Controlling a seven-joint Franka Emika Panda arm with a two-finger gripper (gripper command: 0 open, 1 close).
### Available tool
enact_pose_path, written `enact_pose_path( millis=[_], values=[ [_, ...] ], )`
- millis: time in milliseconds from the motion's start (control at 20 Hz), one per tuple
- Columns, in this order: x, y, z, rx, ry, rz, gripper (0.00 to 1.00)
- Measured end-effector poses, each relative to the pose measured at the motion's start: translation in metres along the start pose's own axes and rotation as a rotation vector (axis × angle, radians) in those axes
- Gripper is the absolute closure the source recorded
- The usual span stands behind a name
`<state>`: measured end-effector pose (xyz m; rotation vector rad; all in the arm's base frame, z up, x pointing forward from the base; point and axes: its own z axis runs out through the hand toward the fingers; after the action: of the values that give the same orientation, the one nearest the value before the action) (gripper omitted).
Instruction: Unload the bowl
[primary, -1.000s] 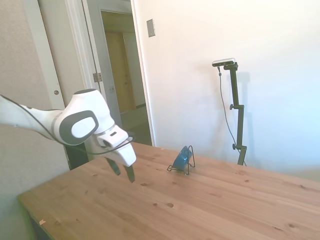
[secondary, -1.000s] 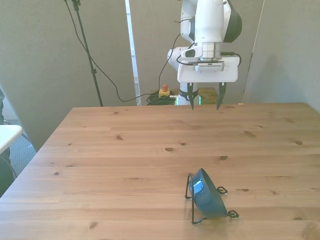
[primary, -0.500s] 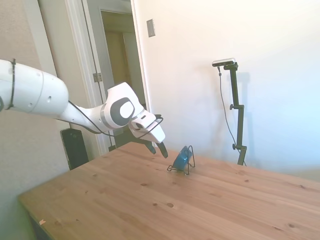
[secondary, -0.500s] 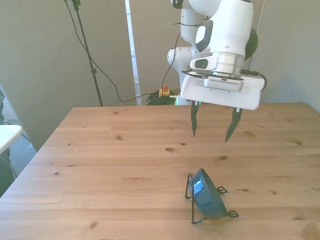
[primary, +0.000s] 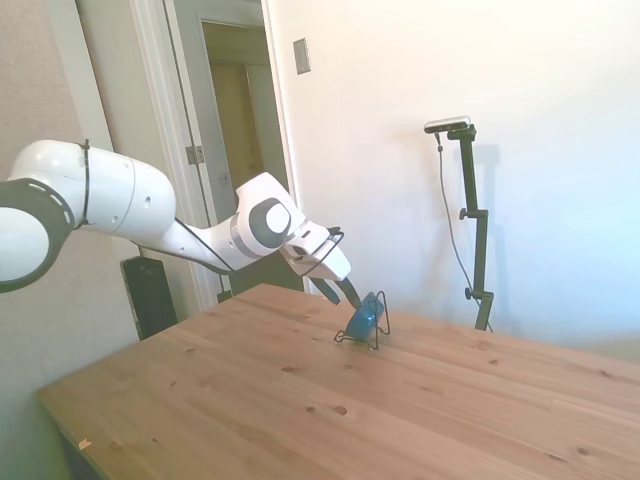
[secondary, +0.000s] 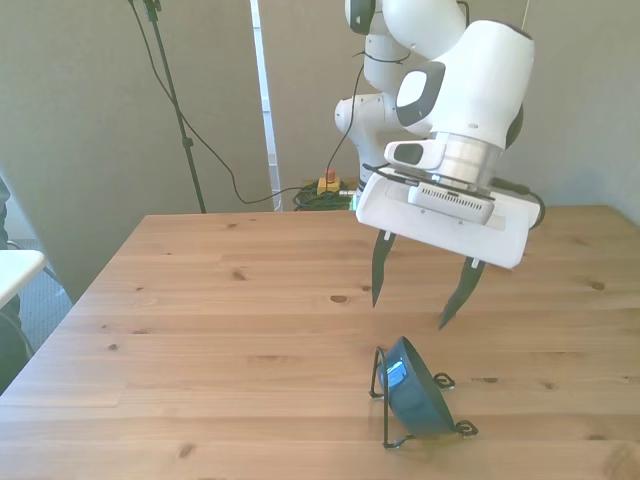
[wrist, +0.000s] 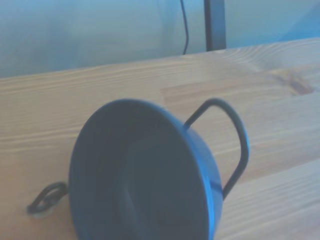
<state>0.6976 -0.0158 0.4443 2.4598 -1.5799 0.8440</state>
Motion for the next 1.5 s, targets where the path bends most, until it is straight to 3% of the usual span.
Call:
enact_pose_path(
  millis=[250,850,900,1500],
  values=[
    [-0.007,-0.020,0.015,-0.027,0.051,0.023,0.00],
    [-0.015,-0.027,0.028,-0.087,0.120,0.031,0.00],
    [-0.016,-0.027,0.029,-0.093,0.125,0.030,1.00],
    [-0.016,-0.032,0.039,-0.127,0.166,0.039,1.00]
  ],
)
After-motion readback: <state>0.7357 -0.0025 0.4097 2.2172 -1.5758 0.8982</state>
